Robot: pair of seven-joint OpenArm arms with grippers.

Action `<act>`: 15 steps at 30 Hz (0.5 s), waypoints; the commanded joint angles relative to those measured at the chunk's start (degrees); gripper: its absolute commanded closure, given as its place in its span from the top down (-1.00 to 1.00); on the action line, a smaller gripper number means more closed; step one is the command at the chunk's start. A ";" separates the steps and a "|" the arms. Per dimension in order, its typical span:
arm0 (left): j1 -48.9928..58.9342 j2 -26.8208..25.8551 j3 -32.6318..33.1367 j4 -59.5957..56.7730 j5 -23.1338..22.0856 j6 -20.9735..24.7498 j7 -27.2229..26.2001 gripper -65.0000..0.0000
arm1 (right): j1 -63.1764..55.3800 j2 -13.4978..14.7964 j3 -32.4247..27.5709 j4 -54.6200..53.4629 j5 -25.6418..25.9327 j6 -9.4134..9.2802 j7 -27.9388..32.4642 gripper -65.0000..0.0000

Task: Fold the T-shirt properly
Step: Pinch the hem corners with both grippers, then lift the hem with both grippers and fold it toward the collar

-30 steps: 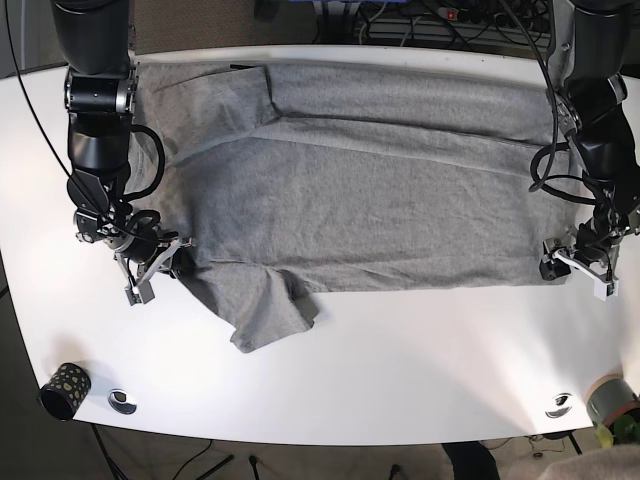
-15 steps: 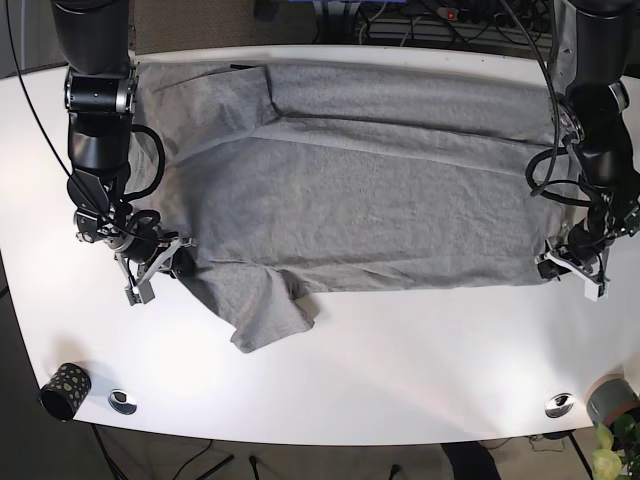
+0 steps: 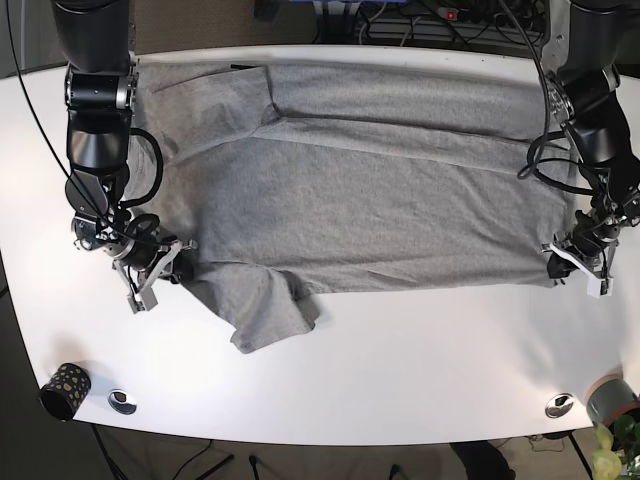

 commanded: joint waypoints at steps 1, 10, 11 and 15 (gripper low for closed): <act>-0.94 0.51 1.11 6.41 -1.20 -0.29 0.74 -1.00 | 0.25 0.97 1.03 5.72 0.80 0.42 -0.89 -0.85; 3.98 2.35 0.68 21.44 -1.73 -0.64 7.51 -1.00 | -5.90 0.88 7.45 20.14 0.19 0.60 -8.63 -0.85; 4.42 2.79 0.15 22.67 -1.73 -0.64 8.03 -1.00 | -6.43 0.88 7.45 21.19 0.19 0.69 -9.07 -0.85; 6.18 3.41 -3.54 26.27 -1.64 -0.73 10.58 -1.00 | -8.45 0.88 7.45 24.27 0.10 0.42 -9.16 -0.84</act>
